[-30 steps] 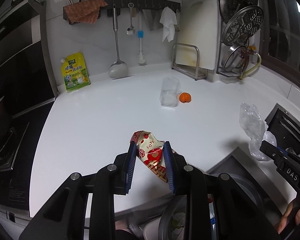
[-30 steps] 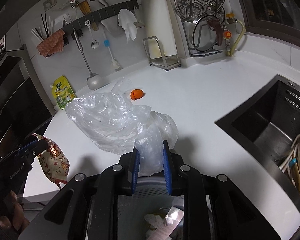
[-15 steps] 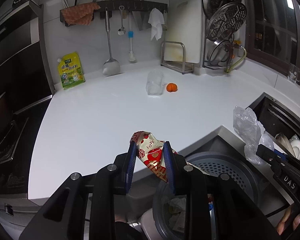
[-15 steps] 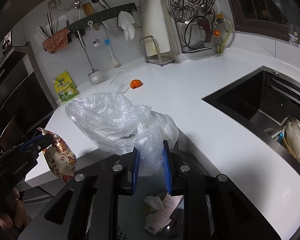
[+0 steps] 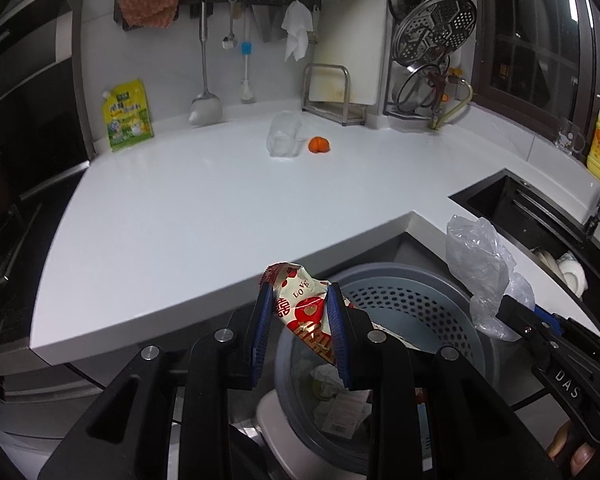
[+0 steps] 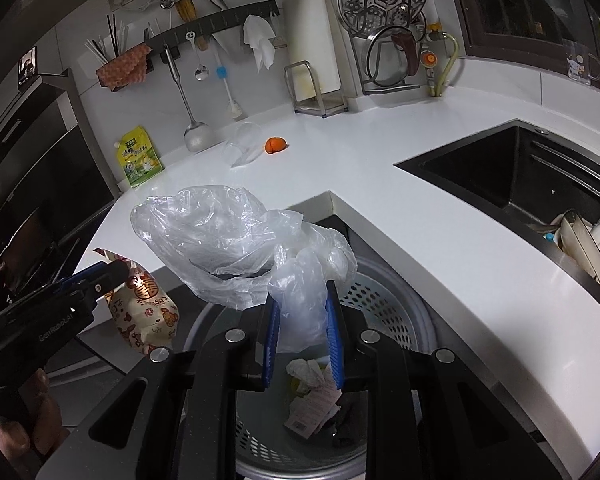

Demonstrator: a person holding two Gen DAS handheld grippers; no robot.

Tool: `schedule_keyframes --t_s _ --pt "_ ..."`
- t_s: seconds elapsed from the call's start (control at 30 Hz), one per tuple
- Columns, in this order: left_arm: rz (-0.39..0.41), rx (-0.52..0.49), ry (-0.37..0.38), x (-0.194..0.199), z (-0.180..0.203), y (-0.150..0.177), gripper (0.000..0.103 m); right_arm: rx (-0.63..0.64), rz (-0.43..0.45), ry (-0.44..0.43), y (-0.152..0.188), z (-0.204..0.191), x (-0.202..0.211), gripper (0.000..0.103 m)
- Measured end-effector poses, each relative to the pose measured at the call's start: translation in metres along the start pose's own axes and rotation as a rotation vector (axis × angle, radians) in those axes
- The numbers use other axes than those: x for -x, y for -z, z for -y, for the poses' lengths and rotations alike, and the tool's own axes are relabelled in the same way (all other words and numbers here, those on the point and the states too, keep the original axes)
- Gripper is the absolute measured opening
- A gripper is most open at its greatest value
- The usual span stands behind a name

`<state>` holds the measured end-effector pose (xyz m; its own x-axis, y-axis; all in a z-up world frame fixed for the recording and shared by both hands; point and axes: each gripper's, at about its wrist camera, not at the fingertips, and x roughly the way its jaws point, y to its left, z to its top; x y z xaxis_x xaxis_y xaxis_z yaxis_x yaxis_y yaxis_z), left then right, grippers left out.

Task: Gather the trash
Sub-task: 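Carry the snack wrapper and plastic bag over the grey bin, then open both tools to drop the wrapper and bag into the bin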

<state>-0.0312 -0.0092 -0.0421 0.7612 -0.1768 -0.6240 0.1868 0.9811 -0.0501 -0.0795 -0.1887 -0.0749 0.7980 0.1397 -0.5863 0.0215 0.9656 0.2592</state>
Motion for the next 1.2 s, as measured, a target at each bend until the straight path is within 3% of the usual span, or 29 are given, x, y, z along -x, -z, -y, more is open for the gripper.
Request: schedule_keyframes --t_s 0.4,0.77,0.83,0.93,0.97,1.2 --pt "-0.072 -0.016 0.064 -0.024 0.019 0.021 0.028 -0.012 -0.087 0.043 0.023 0.018 -0.012 0.021" --pt "-0.106 -0.050 0.056 -0.041 0.025 0.026 0.030 -0.020 -0.154 0.050 0.031 0.027 -0.032 0.021" --pt "-0.110 -0.047 0.050 -0.043 0.024 0.026 0.041 -0.022 -0.152 0.050 0.031 0.028 -0.033 0.022" --pt "-0.097 -0.040 0.042 -0.041 0.021 0.025 0.060 -0.026 -0.139 0.057 0.029 0.028 -0.031 0.039" --pt "-0.090 -0.038 0.040 -0.040 0.020 0.025 0.061 -0.029 -0.130 0.060 0.028 0.029 -0.030 0.044" --pt "-0.103 -0.026 0.046 -0.041 0.016 0.026 0.066 -0.028 -0.132 0.046 0.027 0.028 -0.029 0.044"
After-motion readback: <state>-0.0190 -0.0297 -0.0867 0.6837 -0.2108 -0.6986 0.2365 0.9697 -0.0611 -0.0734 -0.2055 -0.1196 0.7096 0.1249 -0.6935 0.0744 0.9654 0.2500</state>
